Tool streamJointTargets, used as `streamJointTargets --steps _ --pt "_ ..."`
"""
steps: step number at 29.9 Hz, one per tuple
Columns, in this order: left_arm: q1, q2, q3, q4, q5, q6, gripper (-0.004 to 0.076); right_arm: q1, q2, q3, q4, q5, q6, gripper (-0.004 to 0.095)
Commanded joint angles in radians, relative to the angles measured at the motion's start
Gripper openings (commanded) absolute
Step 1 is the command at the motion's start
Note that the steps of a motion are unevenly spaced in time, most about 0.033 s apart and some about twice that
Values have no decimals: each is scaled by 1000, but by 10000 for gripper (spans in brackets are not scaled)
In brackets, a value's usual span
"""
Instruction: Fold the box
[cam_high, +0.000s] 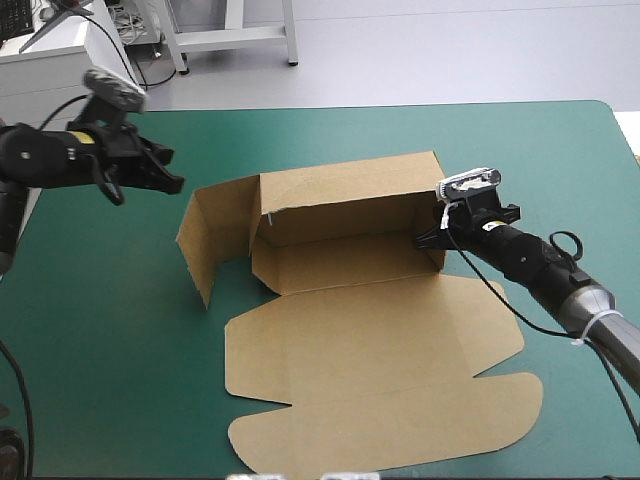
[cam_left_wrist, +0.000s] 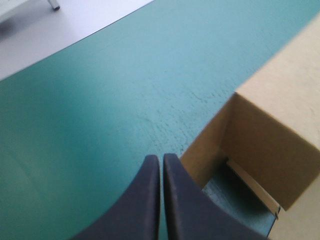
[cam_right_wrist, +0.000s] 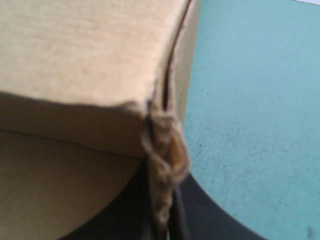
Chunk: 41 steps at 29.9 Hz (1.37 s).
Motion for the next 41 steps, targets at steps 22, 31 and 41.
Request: streamJointTargets --steps 22,31,41 --pt "549 -33 493 -530 -120 -87 6 -58 -30 -136 -35 158 74 5" --pt "549 -33 493 -530 -143 -86 6 -89 13 -492 -488 575 607 5" --pt "547 -33 493 -561 -140 -78 6 -89 180 -782 -482 1040 718 5"
